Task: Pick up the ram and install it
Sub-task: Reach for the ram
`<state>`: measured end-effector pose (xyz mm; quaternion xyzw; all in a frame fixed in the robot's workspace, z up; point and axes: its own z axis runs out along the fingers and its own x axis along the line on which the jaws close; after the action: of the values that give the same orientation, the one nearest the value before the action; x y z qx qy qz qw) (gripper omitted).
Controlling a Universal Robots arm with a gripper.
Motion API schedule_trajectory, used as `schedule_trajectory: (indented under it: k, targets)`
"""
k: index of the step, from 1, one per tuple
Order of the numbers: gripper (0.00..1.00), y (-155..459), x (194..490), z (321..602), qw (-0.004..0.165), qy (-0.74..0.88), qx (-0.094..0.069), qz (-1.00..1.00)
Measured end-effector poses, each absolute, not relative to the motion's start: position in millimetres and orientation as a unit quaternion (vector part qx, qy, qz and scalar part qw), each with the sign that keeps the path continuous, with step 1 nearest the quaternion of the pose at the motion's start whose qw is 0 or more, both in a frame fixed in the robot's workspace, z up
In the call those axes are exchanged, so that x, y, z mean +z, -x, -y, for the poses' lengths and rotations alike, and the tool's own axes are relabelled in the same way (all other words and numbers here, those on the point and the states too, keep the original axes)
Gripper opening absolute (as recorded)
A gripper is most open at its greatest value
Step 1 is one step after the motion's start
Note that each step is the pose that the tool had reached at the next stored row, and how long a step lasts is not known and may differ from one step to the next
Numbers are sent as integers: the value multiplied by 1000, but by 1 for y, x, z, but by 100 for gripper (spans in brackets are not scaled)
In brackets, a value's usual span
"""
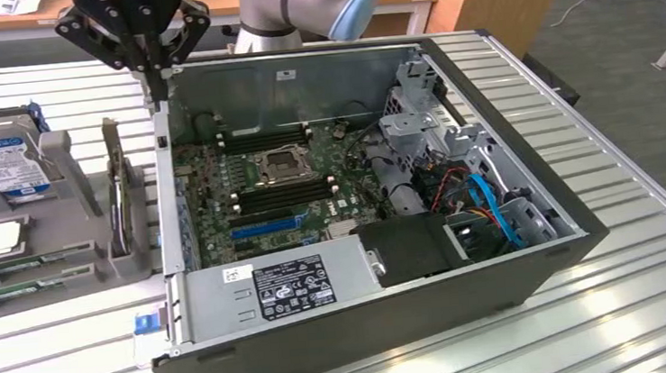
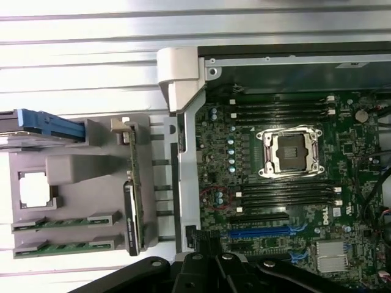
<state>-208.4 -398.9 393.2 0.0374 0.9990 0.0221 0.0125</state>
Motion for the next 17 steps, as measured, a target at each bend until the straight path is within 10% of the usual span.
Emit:
schedule_trajectory:
  k: [17]
  targets:
    - [10, 246, 393, 399, 13, -37, 22, -999]
